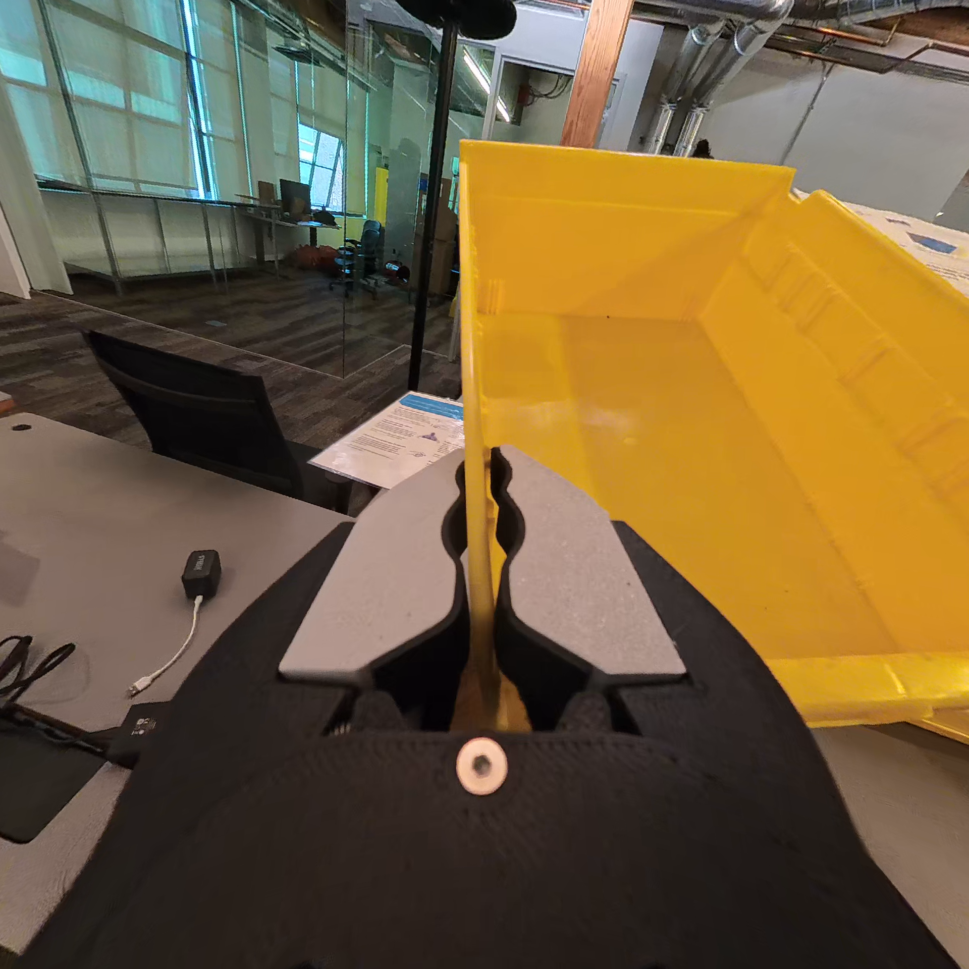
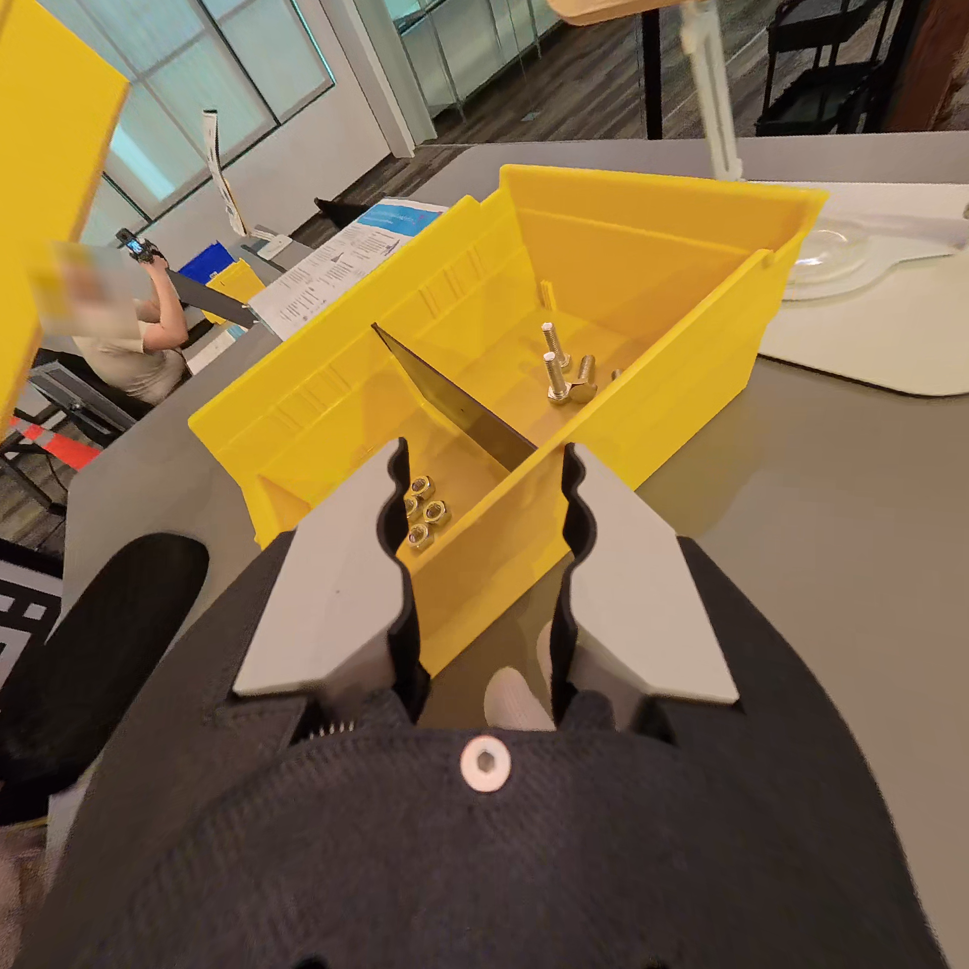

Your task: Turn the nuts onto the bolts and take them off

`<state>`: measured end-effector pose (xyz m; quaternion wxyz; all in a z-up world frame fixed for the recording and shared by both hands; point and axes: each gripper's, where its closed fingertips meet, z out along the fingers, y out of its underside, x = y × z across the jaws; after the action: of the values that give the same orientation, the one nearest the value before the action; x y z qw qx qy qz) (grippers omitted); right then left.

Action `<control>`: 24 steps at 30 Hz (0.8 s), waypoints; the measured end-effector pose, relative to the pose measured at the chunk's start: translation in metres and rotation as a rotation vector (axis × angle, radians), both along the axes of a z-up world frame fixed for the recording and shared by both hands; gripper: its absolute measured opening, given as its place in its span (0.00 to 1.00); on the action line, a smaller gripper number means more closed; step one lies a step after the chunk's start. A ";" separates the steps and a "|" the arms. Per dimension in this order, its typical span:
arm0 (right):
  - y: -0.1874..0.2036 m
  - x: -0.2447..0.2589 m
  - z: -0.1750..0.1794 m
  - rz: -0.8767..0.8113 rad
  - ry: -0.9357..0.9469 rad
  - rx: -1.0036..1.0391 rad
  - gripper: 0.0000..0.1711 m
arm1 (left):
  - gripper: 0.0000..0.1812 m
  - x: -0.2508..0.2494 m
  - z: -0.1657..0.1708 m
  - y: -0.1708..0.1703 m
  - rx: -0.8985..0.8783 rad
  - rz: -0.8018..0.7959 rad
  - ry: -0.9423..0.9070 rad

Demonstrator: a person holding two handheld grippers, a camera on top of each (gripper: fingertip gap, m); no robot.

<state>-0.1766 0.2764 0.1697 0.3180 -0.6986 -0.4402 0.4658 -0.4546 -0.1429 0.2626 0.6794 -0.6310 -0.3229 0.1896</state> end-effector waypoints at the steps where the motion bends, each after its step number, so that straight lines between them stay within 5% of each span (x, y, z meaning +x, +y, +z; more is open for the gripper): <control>1: -0.002 -0.008 0.001 -0.003 0.010 -0.012 0.32 | 0.02 -0.002 0.000 -0.002 0.000 0.005 0.001; 24: -0.062 -0.186 -0.011 0.063 0.051 -0.040 0.37 | 0.02 -0.024 -0.003 -0.036 0.007 0.095 0.004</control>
<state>-0.3623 0.2141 0.1591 0.3001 -0.6785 -0.4443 0.5022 -0.4786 -0.1786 0.2595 0.6724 -0.6124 -0.3518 0.2218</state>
